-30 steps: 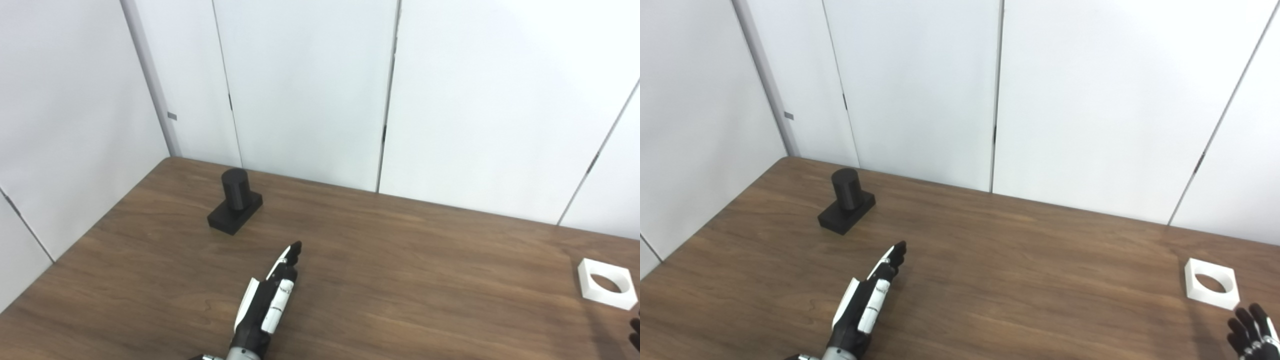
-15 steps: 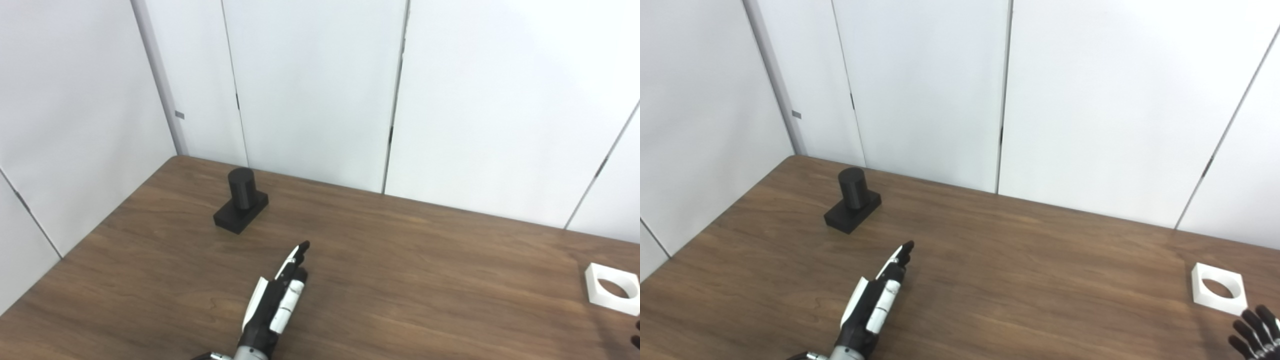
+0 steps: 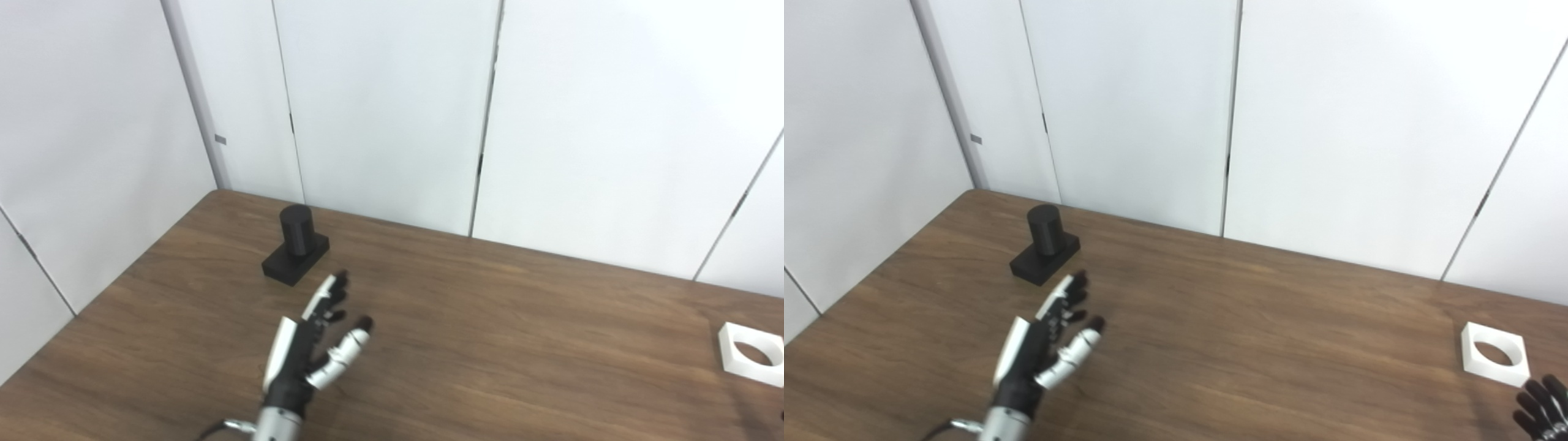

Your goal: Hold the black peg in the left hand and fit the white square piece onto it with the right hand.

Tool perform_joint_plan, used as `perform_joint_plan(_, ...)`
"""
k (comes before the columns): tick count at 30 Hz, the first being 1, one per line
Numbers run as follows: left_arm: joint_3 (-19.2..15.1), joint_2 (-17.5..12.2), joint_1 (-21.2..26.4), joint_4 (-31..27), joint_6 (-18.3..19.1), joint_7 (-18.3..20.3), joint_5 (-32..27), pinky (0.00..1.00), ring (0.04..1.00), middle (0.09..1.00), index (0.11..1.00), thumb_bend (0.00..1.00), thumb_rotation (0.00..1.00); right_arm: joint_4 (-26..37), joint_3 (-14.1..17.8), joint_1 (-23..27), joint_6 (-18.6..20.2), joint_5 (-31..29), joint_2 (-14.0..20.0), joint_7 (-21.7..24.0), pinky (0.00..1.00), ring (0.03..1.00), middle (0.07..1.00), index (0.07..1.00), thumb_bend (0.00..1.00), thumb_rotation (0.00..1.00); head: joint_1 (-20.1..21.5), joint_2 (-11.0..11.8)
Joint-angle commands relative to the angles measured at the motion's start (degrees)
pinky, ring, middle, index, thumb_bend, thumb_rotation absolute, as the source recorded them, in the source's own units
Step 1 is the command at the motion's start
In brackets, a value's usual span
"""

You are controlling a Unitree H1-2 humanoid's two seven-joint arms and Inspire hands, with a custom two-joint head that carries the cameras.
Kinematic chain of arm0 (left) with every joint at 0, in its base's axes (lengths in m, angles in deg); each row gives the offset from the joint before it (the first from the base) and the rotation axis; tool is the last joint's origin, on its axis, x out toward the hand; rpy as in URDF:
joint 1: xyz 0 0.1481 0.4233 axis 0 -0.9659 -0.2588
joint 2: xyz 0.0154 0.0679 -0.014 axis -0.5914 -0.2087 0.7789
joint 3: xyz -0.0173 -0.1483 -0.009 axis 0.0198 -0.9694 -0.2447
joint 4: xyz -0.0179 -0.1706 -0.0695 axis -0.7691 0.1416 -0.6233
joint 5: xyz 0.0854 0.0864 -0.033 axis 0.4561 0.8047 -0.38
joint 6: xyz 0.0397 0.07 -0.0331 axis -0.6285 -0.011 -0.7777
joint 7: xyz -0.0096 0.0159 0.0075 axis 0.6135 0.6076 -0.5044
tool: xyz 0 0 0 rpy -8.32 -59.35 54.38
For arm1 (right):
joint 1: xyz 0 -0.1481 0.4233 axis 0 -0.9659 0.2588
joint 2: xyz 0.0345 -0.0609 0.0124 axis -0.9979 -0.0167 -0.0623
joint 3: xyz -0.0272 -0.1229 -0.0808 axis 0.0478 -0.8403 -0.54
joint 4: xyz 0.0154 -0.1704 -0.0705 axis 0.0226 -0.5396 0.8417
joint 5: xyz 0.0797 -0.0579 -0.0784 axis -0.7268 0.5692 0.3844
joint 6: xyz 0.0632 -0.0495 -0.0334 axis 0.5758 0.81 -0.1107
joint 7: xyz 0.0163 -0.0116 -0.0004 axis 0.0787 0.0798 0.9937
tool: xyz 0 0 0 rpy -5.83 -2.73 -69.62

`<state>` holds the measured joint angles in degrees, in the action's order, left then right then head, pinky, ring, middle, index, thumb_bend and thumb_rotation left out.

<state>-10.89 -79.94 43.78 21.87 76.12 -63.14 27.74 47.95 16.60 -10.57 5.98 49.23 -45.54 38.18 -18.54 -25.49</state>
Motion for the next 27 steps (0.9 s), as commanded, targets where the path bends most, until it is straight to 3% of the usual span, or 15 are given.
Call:
perform_joint_plan(1,-1.6,-3.7,0.1,-2.8,1.3,0.1,1.6,0.88,0.931,0.943,0.943,0.58,0.57,-4.5,-0.4,-3.1,-0.6,-0.2,-1.9,-0.3,0.87,0.879,0.891,0.9,0.76,1.0,0.1,-0.1)
perform_joint_plan(7,-5.9,-7.7,3.4,-4.4,6.6,0.2,1.5,0.88,0.931,0.939,0.931,0.62,0.59,-4.7,-0.6,-3.0,-0.5,0.7,-2.0,-0.5,0.93,0.908,0.908,0.922,0.81,1.0,1.1,-0.1)
perform_joint_plan(12,-6.1,-9.6,6.0,-4.4,12.9,-0.7,7.6,0.81,0.902,0.935,0.917,0.69,0.51,-4.2,-0.4,-3.2,0.3,0.8,-2.4,-0.6,0.99,0.934,0.913,0.939,0.8,1.0,0.9,-0.2)
perform_joint_plan(16,-5.4,-9.8,8.7,-1.3,16.9,-3.2,15.8,0.83,0.899,0.92,0.895,0.76,0.5,-3.7,-0.4,-3.4,0.3,1.2,-2.6,-1.0,0.96,0.925,0.9,0.928,0.79,1.0,1.1,-0.5)
perform_joint_plan(20,-3.9,-11.7,11.8,6.2,17.3,-7.0,23.8,0.85,0.938,0.921,0.871,0.87,0.52,-3.0,-0.5,-3.8,0.7,0.9,-2.5,-0.6,0.97,0.933,0.907,0.937,0.82,1.0,1.1,-0.6)
perform_joint_plan(27,-1.1,-14.7,15.3,15.0,19.9,-10.1,31.3,0.98,0.968,0.937,0.865,0.96,0.6,-2.8,-0.5,-3.9,0.9,1.2,-2.5,-0.7,0.95,0.924,0.907,0.932,0.81,1.0,1.1,-0.9)
